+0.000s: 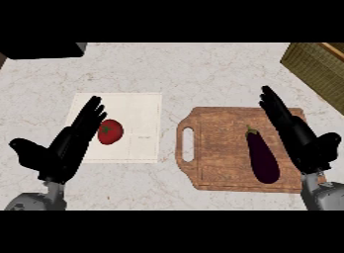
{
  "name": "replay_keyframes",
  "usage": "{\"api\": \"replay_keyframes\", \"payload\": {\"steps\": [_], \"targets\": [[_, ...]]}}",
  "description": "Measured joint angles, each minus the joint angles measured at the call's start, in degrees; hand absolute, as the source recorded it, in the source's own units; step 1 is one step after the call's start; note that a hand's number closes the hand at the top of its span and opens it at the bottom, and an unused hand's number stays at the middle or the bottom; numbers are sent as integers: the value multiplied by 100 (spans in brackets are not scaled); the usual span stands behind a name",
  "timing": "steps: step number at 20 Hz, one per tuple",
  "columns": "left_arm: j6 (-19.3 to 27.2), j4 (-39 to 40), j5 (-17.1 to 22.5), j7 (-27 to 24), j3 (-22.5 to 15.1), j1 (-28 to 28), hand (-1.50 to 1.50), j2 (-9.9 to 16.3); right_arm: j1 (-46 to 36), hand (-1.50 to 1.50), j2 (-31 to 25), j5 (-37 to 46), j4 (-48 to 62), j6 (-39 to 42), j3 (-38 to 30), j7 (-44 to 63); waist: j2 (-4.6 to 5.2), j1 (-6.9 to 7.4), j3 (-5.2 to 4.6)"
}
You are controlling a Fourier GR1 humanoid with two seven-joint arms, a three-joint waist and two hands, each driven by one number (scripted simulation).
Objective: Pick the eggplant from the cutting board and place it in the basket
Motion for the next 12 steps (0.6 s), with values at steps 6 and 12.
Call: {"api": "replay_keyframes", "payload": {"steps": [6,12], "targets": [[652,-87,-512,-393,286,38,0,-75,234,150,-169,343,-598,-644,-408,294,-241,23,-149],[936,-108,-723,-717,330,150,0,-276,265,-150,233,2149,-918,-1309,997,567,-274,144,-188]]}}
